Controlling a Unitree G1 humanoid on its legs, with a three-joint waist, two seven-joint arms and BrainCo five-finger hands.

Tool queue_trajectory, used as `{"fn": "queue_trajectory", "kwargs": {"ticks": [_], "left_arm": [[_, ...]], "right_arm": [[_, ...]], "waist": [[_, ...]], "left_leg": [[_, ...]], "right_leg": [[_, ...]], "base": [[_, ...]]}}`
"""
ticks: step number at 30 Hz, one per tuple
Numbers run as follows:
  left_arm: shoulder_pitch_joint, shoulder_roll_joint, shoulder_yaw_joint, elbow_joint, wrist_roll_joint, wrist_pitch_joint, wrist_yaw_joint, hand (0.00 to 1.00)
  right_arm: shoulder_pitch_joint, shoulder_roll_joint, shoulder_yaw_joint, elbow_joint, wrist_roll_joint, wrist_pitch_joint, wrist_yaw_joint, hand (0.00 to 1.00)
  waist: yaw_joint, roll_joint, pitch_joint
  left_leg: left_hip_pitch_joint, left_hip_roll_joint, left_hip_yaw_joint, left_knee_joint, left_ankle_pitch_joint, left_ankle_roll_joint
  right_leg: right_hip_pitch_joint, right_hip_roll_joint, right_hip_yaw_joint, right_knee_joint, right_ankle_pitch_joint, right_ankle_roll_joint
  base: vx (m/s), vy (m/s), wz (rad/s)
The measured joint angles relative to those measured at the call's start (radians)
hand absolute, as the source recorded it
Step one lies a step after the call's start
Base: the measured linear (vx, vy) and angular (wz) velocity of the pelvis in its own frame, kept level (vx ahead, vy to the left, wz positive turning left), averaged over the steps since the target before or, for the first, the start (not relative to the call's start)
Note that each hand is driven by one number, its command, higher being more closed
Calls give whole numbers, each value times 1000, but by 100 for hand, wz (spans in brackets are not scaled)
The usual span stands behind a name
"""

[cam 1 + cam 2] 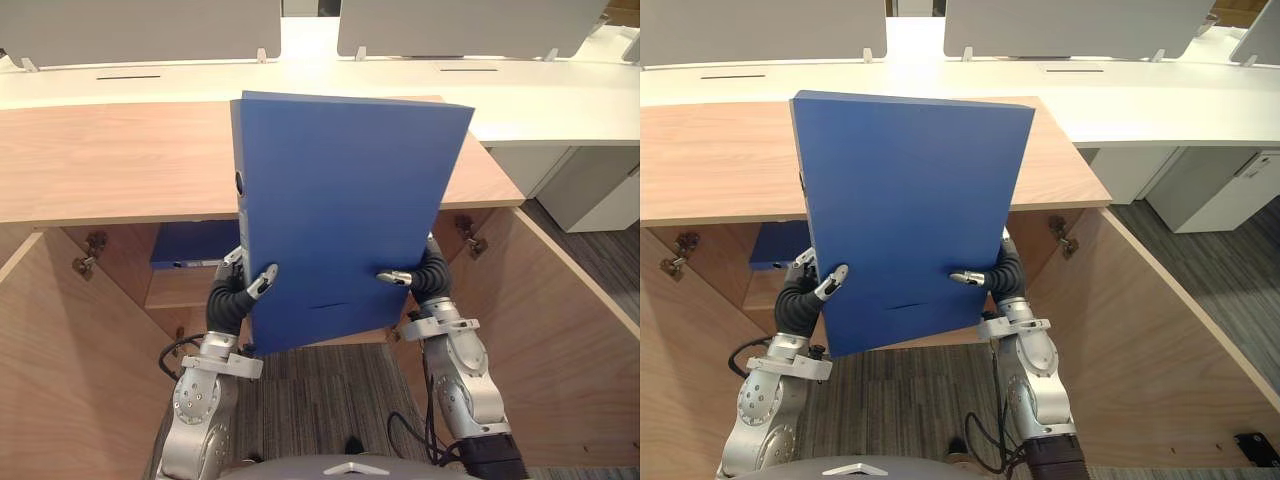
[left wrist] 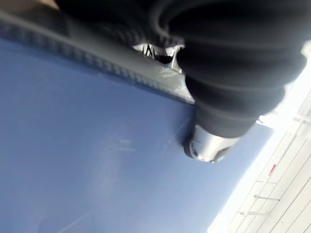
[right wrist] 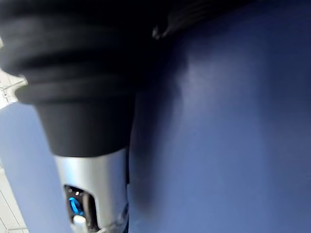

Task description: Walk over to the cabinet, pick up the folder, carry it to the office cabinet, place the folder inside the office cabinet, then close the office cabinet door

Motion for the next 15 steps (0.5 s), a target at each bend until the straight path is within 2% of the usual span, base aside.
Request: {"fn": "queue_trajectory", "kwargs": {"ticks": [1, 2, 9, 15], "left_arm": [[-1, 4, -1, 0, -1, 0, 0, 100], [-3, 12, -1, 0, -7, 0, 0, 100], [-12, 16, -3, 0, -18, -1, 0, 100], [-12, 34, -2, 0, -16, -2, 3, 100]], "right_arm": [[-3, -1, 1, 6, 1, 1, 3, 0], [-4, -5, 6, 7, 14, 1, 5, 100], [-37, -42, 32, 27, 19, 3, 14, 100], [-44, -69, 50, 43, 18, 20, 50, 100]], "waist": [[0, 0, 0], [2, 0, 0], [7, 0, 0], [11, -1, -1]], "left_leg": [[0, 0, 0, 0, 0, 0], [-1, 0, -1, 0, 0, 0], [-1, -3, -4, -2, 3, 3], [-7, -10, -20, -4, 10, 8]], "right_leg": [[0, 0, 0, 0, 0, 0], [0, 0, -1, 0, 0, 0], [0, -3, -4, 2, 0, 0], [1, -11, -19, 3, 0, 0]], "base": [[0, 0, 0], [0, 0, 0], [0, 0, 0], [-23, -4, 8]]}}
